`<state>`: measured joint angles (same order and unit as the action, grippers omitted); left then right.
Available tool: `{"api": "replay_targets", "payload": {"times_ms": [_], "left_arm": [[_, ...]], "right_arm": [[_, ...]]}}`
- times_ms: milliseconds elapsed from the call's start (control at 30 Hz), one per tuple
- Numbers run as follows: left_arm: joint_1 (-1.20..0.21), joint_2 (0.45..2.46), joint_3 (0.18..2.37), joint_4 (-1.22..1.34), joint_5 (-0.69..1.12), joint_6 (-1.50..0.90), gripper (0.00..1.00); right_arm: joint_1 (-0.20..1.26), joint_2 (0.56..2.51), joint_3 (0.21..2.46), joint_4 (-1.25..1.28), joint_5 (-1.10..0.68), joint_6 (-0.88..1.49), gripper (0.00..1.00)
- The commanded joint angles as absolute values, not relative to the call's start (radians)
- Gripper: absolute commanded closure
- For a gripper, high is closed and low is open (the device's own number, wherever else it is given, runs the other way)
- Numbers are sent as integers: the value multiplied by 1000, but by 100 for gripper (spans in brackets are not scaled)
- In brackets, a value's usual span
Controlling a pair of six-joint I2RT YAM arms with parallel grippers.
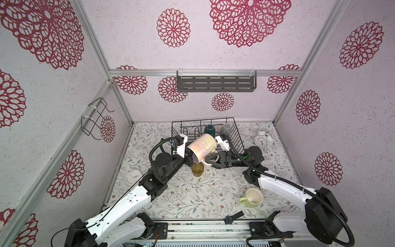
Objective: Load cups into a dish rack
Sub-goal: Place the cup upside down at the dish rack.
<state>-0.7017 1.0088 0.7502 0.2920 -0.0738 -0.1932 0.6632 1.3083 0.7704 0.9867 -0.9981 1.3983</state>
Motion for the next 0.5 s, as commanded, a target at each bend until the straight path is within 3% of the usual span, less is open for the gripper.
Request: {"api": "replay_targets", "payload": {"times_ms": [0, 167, 300, 467], "left_arm": [[-710, 1015, 790, 387, -37, -202, 100], [-710, 1010, 783, 379, -35, -204, 100], [-710, 1007, 766, 393, -41, -197, 100], [-710, 1002, 754, 386, -63, -171, 100]], "right_arm": [[683, 1302, 820, 1141, -990, 1431, 49], [684, 1322, 821, 1151, -970, 1434, 65], [685, 1347, 820, 1206, -945, 1469, 70], [687, 1395, 828, 1276, -928, 1522, 89]]}}
